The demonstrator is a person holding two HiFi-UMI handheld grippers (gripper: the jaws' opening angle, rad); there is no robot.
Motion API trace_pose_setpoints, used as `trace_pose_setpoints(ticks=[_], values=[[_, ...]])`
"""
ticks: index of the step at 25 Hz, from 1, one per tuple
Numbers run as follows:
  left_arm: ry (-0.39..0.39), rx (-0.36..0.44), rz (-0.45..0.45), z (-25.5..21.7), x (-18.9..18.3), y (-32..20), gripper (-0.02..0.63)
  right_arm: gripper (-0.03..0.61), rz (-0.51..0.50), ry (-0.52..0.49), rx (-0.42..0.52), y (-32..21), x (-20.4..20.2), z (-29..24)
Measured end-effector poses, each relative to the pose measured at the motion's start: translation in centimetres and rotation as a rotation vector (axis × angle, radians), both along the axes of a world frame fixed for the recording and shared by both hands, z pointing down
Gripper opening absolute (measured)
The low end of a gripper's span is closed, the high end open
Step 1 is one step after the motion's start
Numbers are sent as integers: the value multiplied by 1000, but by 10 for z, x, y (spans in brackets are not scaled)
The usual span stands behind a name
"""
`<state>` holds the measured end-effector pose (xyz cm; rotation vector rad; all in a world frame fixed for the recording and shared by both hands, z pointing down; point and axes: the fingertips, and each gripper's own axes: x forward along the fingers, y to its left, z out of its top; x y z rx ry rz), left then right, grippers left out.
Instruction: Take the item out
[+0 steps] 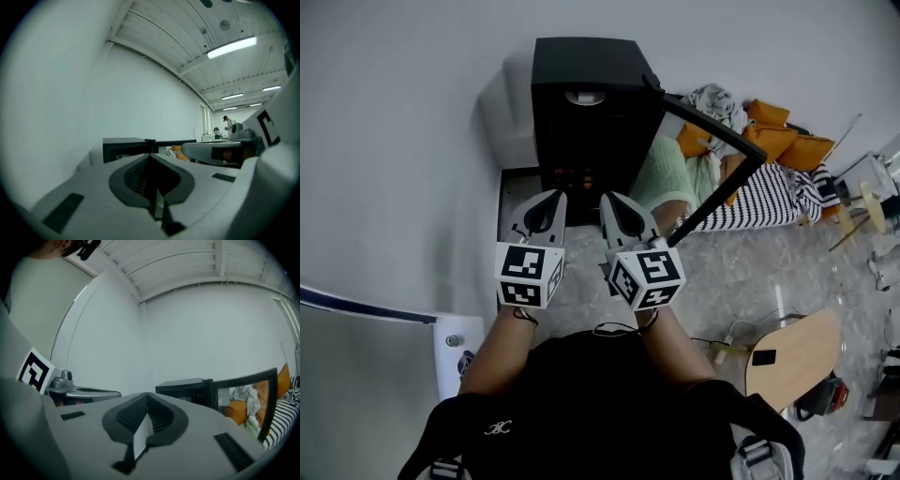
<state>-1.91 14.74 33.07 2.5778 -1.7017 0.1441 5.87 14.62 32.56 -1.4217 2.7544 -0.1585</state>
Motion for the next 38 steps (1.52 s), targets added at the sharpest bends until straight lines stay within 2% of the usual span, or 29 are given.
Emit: trace_pose_setpoints(ticks=[7, 17, 24, 30, 38], values=[[-3, -12, 59, 7, -20, 12, 8, 8, 54, 14, -9, 20, -17, 9], [6, -17, 51, 19, -31, -4, 8, 8, 71, 41, 1, 3, -22, 17], [6, -19, -8, 27, -42, -51, 8, 8, 32, 41, 12, -49, -32, 19], [-12, -36, -27, 31, -39, -108, 8, 8, 42, 55, 0, -110, -21, 23], [-45, -89, -34, 43, -20, -182, 8, 8, 63, 196, 13, -190, -2, 40]])
